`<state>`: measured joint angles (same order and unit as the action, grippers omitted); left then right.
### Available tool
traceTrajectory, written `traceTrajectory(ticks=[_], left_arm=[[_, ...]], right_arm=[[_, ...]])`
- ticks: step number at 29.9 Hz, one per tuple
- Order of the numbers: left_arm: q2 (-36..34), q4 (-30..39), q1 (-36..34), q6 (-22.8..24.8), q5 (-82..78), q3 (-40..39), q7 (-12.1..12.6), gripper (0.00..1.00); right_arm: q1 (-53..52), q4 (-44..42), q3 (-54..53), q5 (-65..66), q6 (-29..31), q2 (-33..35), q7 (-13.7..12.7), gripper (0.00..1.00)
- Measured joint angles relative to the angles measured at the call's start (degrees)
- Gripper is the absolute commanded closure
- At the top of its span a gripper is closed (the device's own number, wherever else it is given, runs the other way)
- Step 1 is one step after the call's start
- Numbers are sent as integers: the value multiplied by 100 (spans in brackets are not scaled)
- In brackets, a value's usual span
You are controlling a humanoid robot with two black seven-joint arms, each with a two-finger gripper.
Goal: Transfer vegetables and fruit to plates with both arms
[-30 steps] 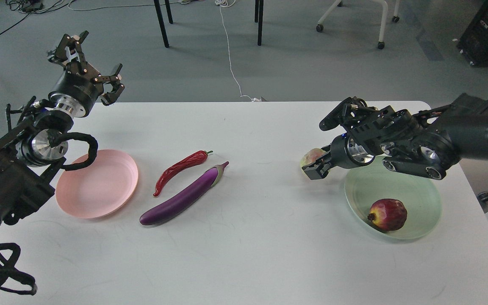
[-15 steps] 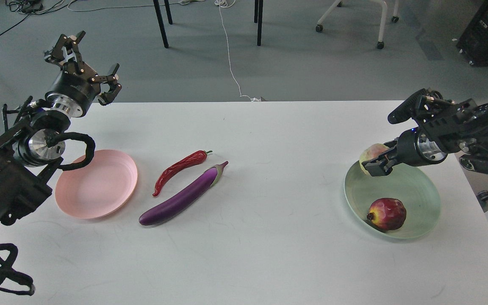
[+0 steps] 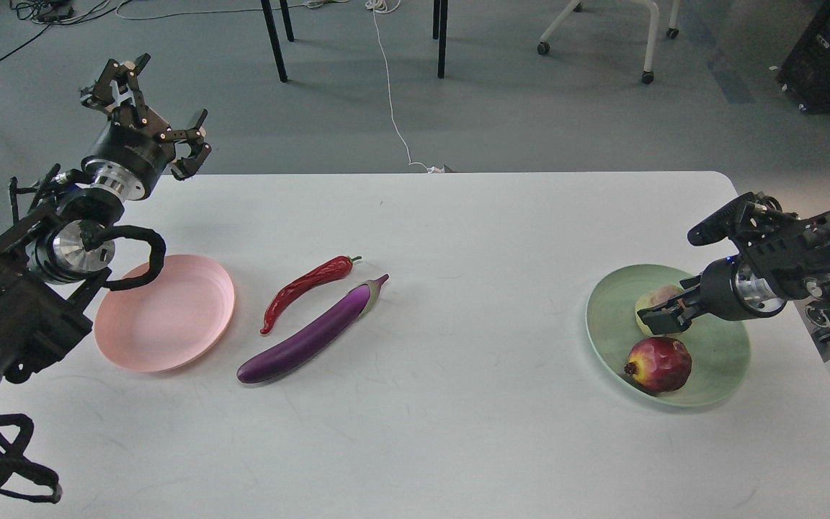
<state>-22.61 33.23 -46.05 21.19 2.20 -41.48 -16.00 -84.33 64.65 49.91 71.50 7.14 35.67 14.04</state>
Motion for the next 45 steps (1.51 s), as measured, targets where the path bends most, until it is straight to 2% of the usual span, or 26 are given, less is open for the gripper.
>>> traceTrajectory(ticks=[8,13,18,21,26,32,40,45], left_arm=[[-73,0,-15,23,-49,100,4,2],[-126,46,-188,63,-477,356,-11,3],[-259,340,-523,-1,-1443,393,-191,4],[-341,697,-648,-95,-2143,395,-219,4],[-587,1707,-667,-300,-3529,458,-228,4],[-765,2647,-625,-341,-5434,919,-229,4],[-783,3702,-612,-394,-8402,1419,-231,13],[-691,4166,-642,-419,-9973,2001,-252,13]], right_arm=[[-321,17,-862,-127,39,96,22,3],[-89,-249,-2345,-865,19,167,30,3],[419,-496,-3774,-1599,27,194,41,2],[779,-761,-4533,-2085,0,194,52,2],[1504,-1331,-5896,-3002,-34,50,61,2],[2332,-1756,-7486,-4527,31,-255,15,2],[2754,-1971,-8393,-7176,64,-556,11,1],[3237,-2578,-8936,-8498,679,-591,-118,1]])
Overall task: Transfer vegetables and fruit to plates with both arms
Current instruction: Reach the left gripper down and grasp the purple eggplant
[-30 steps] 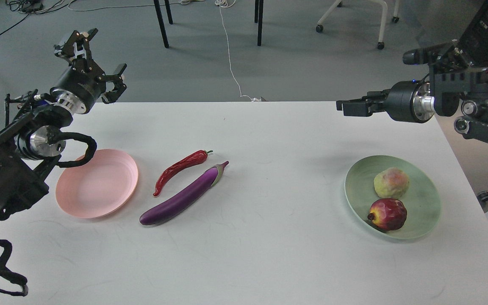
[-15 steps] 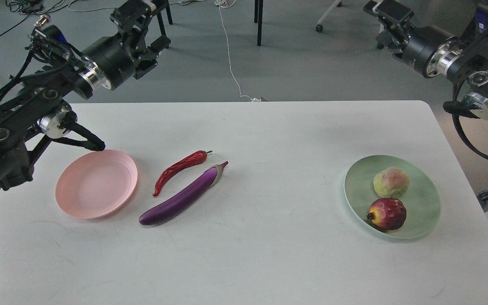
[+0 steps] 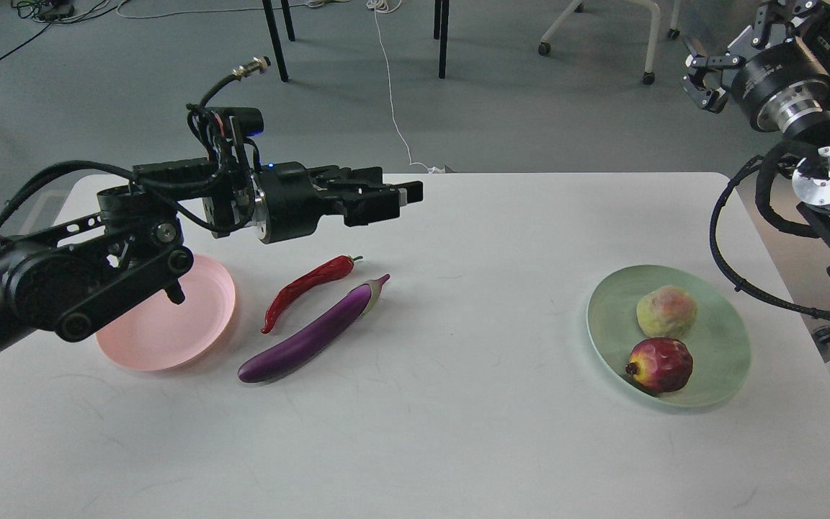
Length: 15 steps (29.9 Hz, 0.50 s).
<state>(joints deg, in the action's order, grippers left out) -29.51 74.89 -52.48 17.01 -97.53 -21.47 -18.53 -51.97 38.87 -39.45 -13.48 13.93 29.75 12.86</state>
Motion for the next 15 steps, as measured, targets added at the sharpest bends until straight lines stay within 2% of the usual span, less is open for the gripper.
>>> traceTrajectory(ticks=[8,10,15], left_arm=[[646,58,55,-76,-2010,722,99,16],[743,-24,131,-79,-2405,892,167,18],[737,-332,369,-83,-2733,1058,531,23]], right_arm=[[595,-1080,-385,-202,1260,-253,-20,1],[721,-1189,-394,-206,1367,-260,-9,1],[928,-1226,-396,-207,1408,-261,21,1]])
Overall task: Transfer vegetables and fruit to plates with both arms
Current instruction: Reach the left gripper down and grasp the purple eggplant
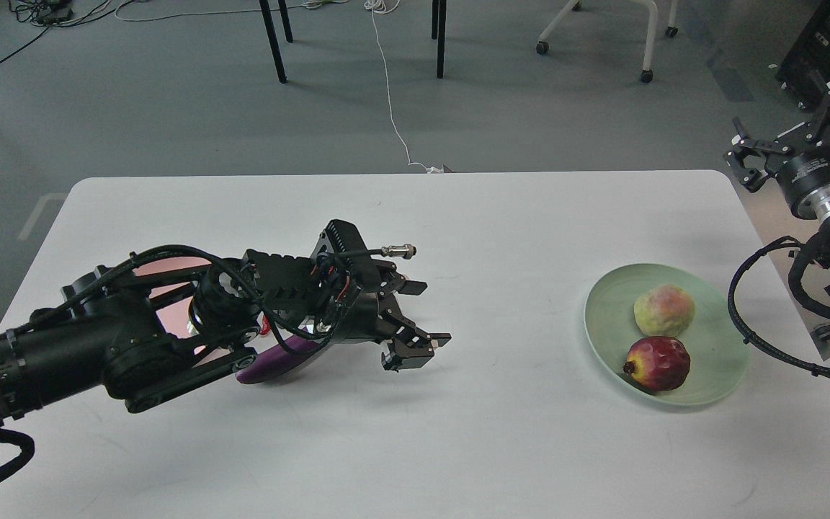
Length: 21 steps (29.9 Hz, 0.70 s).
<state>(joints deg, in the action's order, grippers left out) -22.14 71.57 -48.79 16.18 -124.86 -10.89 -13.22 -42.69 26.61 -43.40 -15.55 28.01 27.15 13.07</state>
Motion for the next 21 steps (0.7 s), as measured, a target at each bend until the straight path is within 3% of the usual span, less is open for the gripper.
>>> traceTrajectory(ticks=[11,18,21], left_arm=[[-626,-94,119,-201,-14,-29,96,24],[-873,-83,330,-253,-14,-7,80,48],[-874,-83,402,-256,-14,-6,86,65]], right_arm=[[90,25,60,8,0,-72,22,1],[88,29,77,16,0,-158,22,1],[79,29,78,16,0,-158,23,1]])
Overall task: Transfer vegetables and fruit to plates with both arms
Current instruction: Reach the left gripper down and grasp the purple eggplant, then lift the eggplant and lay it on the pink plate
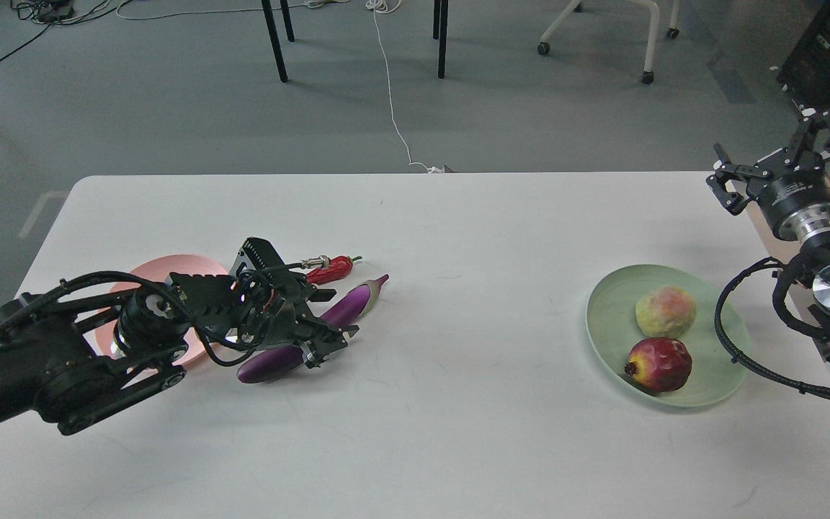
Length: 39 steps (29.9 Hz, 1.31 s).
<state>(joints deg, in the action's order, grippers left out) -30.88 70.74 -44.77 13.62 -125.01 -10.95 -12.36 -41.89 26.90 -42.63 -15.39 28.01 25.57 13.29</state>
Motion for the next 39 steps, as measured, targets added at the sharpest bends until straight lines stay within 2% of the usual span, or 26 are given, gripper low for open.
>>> traceTrajectory(ticks=[2,5,9,12,16,18,23,28,32,34,39], left_arm=[[-1,-1,58,0,0,-7,5,77],[-26,-6,141,4,18,-58,6,86],[-95,18,157,16,289,-269,10,86],[-242,145,147,49,1088,-649,29,85],[-942,261,78,84,2216,-873,10,85],[-1362,325,70,83,2534,-912,-95,86],[-2366,180,165,40,2910,-844,-619,87],[-2529,-621,422,-12,2903,-674,-734,86],[-2349,-1005,575,-304,2924,-509,-715,79],[-2240,-1137,600,-424,2942,-440,-697,67],[-2047,-1269,610,-503,2970,-383,-686,47]], right_arm=[[0,-6,0,0,0,0,2,1],[-12,-23,8,11,0,0,6,1],[-60,-30,29,25,0,40,6,1],[-124,-35,35,34,0,83,4,1],[-224,-47,39,42,0,101,-1,1],[-239,-50,42,44,0,102,-1,1],[-224,-54,44,45,0,96,12,1],[-189,-54,38,45,0,54,46,1],[-189,-48,39,44,-1,25,59,1],[-201,-41,44,45,-1,20,60,1],[-221,-34,53,45,-1,64,60,1]])
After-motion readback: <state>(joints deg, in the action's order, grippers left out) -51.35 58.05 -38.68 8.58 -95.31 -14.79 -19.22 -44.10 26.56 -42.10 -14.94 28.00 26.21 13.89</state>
